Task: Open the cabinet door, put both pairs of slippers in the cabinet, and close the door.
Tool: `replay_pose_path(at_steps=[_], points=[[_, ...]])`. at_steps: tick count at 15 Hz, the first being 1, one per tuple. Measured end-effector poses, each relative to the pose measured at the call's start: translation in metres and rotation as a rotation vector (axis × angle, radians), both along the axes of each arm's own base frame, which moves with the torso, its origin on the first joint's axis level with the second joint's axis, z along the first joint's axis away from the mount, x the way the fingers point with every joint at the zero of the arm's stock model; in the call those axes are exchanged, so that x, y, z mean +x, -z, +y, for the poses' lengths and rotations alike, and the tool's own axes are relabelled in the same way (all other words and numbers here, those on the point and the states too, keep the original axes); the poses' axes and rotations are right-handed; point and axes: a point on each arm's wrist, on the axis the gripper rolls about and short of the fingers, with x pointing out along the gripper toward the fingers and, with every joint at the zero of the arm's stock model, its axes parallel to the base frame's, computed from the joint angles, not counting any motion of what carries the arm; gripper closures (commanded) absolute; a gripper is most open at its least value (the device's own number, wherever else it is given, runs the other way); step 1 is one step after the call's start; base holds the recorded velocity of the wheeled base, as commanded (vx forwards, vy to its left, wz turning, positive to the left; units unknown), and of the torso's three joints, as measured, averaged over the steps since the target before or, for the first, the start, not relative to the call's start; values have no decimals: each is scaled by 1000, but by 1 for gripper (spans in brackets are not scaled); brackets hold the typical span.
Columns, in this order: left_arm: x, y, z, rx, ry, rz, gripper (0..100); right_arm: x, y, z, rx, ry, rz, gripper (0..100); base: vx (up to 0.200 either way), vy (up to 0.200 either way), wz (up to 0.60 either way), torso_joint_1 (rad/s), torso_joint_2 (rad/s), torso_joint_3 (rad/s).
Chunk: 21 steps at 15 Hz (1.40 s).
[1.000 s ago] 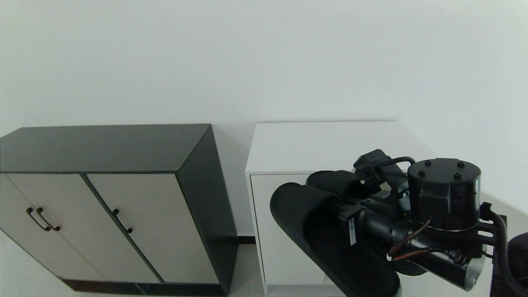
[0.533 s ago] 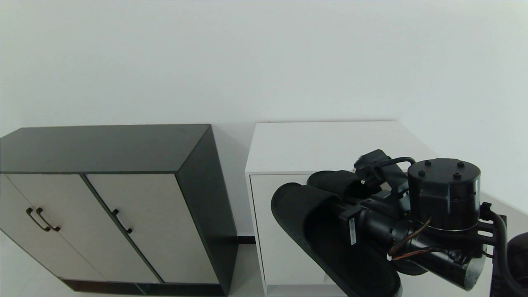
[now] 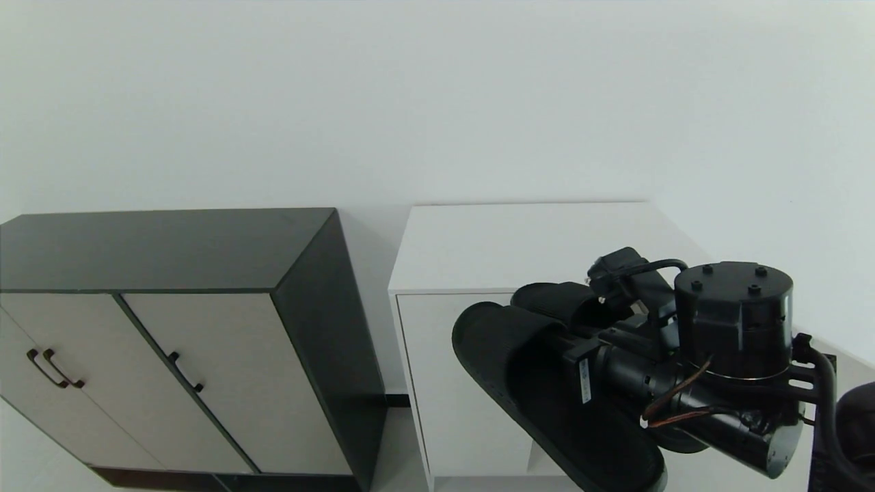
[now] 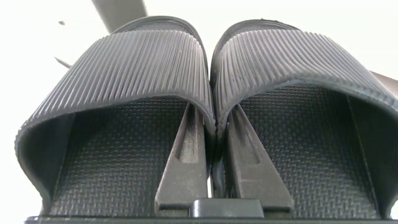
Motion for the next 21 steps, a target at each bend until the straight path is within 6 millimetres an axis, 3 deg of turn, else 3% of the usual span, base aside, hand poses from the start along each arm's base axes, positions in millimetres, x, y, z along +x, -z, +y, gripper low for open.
replay_pose_path(at_steps=[12,21], points=[[0,0,0,0,1,1,100,-1,0,0,1,-4,-1,100,0,-200,0,5,3,2],[0,0,0,-2,1,2,100,-1,-1,0,2,-4,-3,100,0,0,0,0,0,0]])
